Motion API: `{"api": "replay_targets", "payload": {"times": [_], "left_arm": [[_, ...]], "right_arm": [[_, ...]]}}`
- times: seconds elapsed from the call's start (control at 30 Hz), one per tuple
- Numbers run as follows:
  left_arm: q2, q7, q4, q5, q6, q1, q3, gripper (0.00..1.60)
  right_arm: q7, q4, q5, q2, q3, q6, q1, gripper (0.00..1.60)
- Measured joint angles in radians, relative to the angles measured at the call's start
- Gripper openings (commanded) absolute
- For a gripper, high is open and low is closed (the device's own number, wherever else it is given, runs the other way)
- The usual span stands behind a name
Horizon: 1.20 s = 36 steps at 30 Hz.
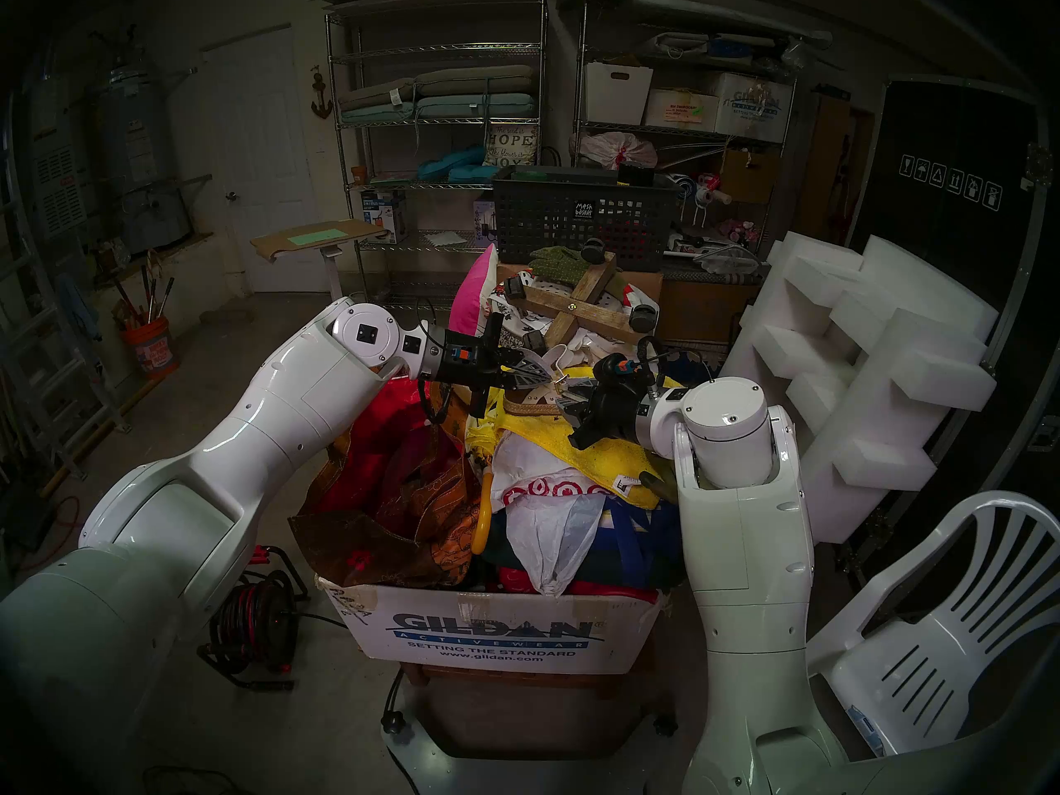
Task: Unbuckle a shoe
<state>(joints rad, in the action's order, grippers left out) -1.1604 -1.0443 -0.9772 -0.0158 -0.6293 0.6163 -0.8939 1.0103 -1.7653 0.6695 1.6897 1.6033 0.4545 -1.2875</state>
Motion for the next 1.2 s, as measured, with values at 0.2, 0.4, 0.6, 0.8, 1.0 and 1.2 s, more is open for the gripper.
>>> {"api": "replay_targets", "payload": {"times": [0.2,0.4,0.6,0.8,1.0,1.2], "left_arm": [[-0.006,-0.004,0.01,0.001,-0.001,-0.004,0.0,0.38],[-0.011,-0.009,0.017,0.003,-0.005,-0.007,0.0,0.38],[-0.013,-0.016,0.018,0.007,-0.005,-0.008,-0.001,0.38],[-0.016,-0.026,0.017,0.014,-0.005,-0.009,-0.002,0.38],[-0.017,-0.035,0.017,0.017,-0.002,-0.01,-0.003,0.38],[-0.018,-0.042,0.015,0.02,-0.002,-0.01,-0.003,0.38]], "right_arm": [[0.001,0.005,0.0,0.0,0.003,-0.001,0.002,0.92],[0.003,0.008,0.0,0.001,0.004,-0.002,0.004,0.93],[0.003,0.009,0.0,0.001,0.005,-0.003,0.005,0.9],[0.003,0.009,0.0,0.002,0.006,-0.004,0.005,0.93],[0.003,0.009,0.0,0.002,0.006,-0.005,0.005,0.93],[0.003,0.009,0.0,0.003,0.006,-0.005,0.005,0.93]]}}
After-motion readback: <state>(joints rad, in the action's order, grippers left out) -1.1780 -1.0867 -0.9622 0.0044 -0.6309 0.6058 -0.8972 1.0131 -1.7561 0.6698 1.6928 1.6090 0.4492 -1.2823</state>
